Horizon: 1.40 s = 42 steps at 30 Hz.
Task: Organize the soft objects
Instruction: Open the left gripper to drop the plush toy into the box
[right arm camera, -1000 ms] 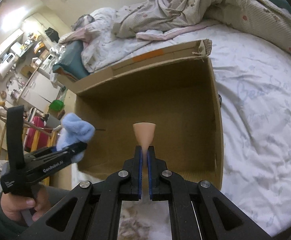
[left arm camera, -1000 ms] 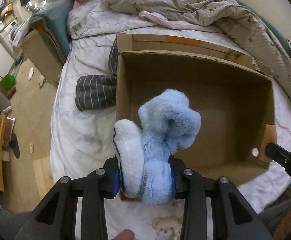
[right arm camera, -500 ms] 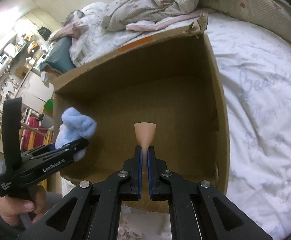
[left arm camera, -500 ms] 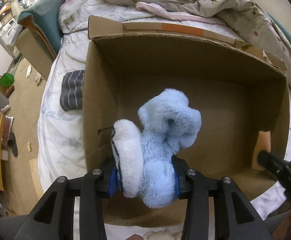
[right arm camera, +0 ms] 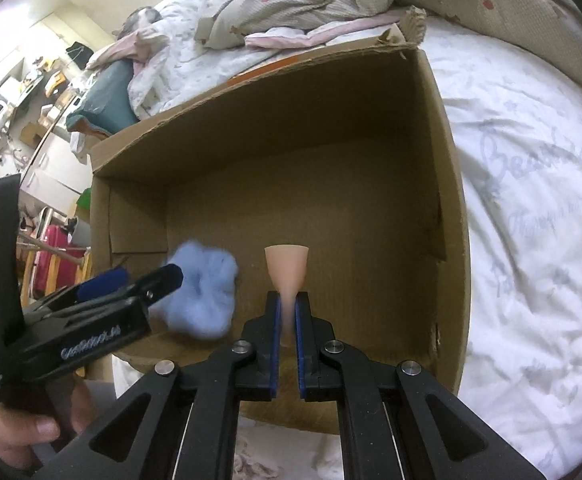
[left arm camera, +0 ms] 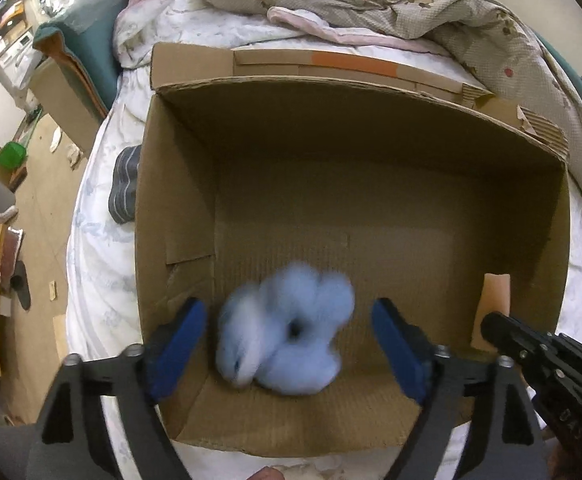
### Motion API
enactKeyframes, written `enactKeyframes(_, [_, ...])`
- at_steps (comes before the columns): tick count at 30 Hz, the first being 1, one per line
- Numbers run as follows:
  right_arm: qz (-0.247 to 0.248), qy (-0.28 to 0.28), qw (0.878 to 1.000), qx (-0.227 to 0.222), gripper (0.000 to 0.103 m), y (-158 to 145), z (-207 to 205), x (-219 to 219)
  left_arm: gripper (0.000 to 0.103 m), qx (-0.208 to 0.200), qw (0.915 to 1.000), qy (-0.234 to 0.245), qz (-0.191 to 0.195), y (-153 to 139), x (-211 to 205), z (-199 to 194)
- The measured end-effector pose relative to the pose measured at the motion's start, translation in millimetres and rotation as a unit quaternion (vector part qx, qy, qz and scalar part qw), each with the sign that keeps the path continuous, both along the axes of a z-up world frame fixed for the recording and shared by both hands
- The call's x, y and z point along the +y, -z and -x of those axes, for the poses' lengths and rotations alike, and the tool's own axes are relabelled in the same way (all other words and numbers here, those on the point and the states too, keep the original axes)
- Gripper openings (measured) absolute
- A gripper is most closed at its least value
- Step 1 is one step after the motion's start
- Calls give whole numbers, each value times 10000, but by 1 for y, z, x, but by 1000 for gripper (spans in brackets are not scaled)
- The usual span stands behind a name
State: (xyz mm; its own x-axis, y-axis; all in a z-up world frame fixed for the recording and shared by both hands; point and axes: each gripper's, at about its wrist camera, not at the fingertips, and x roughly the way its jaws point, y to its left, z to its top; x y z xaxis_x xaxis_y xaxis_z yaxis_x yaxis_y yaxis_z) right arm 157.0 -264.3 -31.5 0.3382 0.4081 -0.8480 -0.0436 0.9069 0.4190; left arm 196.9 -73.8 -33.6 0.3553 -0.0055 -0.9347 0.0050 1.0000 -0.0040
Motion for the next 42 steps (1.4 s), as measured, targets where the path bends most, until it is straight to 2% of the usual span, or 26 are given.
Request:
enactKeyframes(2, [-22,9,10000,0,7,0,0,0,93,-14,10000,38,-14,-1,-3,1])
enactKeyframes(4, [-53,8,10000,-28,9,-2,0,0,93,6,10000,19,-21,-2,-3,1])
enactKeyframes(8, [-163,35,9998,-91,28,-6,2,-3,93,-12,10000,-18,-54,-5,0,4])
enactKeyframes(10, [-253,63,9996,-113,48,-8,3,-6,94,-78,9999,-35,-103,-8,2,7])
enactKeyframes(11, [-268,89,9995,-144,73,-9,4,-6,94,-106,9999,-44,-96,-10,4,9])
enactKeyframes(12, [-265,139,9993,-204,79,-12,5,-8,94,-125,9999,-56,-92,-12,5,10])
enactKeyframes(19, [-332,190,9990,-243,79,-15,11,-11,94,-245,9997,-83,-39,-24,10,20])
enactKeyframes(26, [-183,240,9990,-335,79,-23,26,-16,94,-355,9993,-128,-45,-36,14,33])
enactKeyframes(30, [-124,265,9988,-380,79,-28,34,-18,94,-360,9993,-62,-22,-40,18,44])
enactKeyframes(38, [35,216,9989,-414,79,-33,50,-17,94,-407,9989,-224,69,-45,33,72])
enactKeyframes(42, [-25,238,9993,-296,79,-28,62,-16,94,-402,9986,-300,160,-44,42,86])
